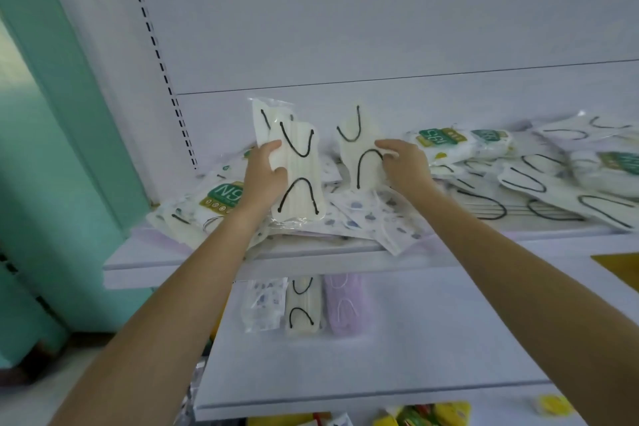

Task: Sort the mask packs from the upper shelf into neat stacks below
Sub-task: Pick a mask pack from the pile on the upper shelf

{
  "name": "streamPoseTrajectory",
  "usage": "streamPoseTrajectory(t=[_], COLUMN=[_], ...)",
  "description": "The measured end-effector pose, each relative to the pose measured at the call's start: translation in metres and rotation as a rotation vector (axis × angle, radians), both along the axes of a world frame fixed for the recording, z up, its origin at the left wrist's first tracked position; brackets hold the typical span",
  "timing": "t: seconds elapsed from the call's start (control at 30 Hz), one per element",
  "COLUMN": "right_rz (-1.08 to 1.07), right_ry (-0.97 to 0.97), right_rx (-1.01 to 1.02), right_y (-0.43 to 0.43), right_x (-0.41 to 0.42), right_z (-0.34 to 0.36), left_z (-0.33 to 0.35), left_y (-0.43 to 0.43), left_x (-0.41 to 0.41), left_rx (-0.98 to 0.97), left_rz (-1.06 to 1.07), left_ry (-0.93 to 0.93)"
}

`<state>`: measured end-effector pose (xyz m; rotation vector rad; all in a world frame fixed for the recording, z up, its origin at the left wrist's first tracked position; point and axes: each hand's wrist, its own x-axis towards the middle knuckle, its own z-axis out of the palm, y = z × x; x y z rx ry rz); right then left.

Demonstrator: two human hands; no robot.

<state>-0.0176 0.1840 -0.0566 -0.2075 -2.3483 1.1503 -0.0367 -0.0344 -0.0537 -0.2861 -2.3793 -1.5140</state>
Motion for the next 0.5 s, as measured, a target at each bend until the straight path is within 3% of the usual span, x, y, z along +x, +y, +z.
streamPoseTrajectory(t=[0.13, 0.27, 0.4, 0.5], right_rz=[0.127, 0.298, 0.340, 0.282], right_ry=[0.132, 0.109, 0.189, 0.226], right_rx=[-0.463, -0.309, -0.056, -0.002], right_y=[-0.019, -0.049, -0.049, -0.028], right_x=[0.021, 0.039, 0.044, 0.048], right_z=[0.004, -0.007, -0.009, -0.005], left_z=[0.008, 0.017, 0.019, 0.022], left_y=[0.008, 0.020, 0.032, 0.043], left_x=[0.008, 0.012, 0.019, 0.023], left_rx=[0.107, 0.274, 0.163, 0.176], left_rz=[0.050, -0.021, 0.002, 0.033], left_ry=[0.031, -0.013, 0.114, 0.194])
